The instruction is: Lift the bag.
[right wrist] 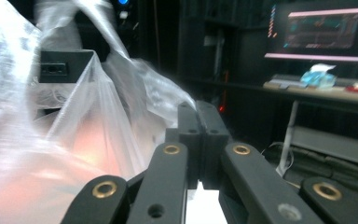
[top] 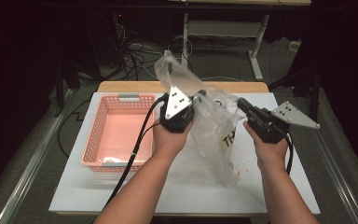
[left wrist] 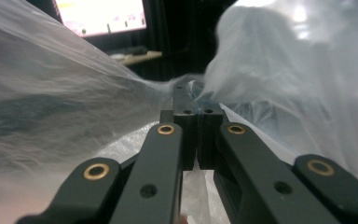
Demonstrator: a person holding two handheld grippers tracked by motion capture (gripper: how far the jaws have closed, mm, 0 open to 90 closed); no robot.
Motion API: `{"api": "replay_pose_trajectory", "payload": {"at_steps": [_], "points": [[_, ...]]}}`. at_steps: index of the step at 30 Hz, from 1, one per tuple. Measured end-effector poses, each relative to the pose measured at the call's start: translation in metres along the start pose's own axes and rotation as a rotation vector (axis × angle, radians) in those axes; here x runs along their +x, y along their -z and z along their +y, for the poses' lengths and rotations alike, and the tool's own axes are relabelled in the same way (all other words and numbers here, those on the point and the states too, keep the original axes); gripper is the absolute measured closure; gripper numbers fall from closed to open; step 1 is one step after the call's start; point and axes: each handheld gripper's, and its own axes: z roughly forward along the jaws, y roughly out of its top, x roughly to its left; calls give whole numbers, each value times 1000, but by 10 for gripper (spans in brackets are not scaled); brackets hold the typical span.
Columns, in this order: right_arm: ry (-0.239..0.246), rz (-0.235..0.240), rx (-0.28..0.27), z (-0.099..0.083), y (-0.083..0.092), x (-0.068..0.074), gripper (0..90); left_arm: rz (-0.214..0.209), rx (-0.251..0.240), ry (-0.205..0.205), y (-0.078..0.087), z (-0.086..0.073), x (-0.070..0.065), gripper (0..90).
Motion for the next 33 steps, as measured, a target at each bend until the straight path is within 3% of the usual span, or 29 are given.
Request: {"api": "replay_pose_trajectory", "payload": {"at_steps": [3, 5, 6, 7, 10, 14, 15, 18, 21, 23, 27, 33], "points": [[-1, -26, -27, 22, -4, -9, 900, -12, -4, -27, -9, 17, -3, 879], [4, -42, -51, 34, -4, -13, 900, -22, -22, -20, -12, 23, -4, 878], [10, -51, -62, 41, -4, -15, 900, -28, -34, -3, -13, 24, -4, 878], [12, -59, -76, 48, -3, -18, 900, -22, -32, -12, -14, 23, -4, 878], [26, -72, -67, 53, -2, -22, 900, -19, 2, 1, -16, 9, -2, 876], [3, -77, 0, 29, -6, -26, 900, -27, 48, 67, -9, -17, 6, 871], [2, -77, 22, 21, -8, -26, 900, -29, 61, 67, -5, -22, 8, 858], [-11, -82, 84, -2, -10, -27, 900, -36, 125, 61, 10, -39, 9, 706], [-21, -98, 125, -20, -10, -31, 900, -35, 145, 65, 29, -54, 10, 584], [-21, -109, 151, -28, -11, -35, 900, -22, 174, 55, 41, -66, 8, 519], [-23, -135, 184, -36, -12, -41, 900, -35, 175, 101, 63, -89, 5, 421], [-17, -156, 206, -39, -11, -48, 900, -116, 208, 141, 80, -117, -14, 326]]}}
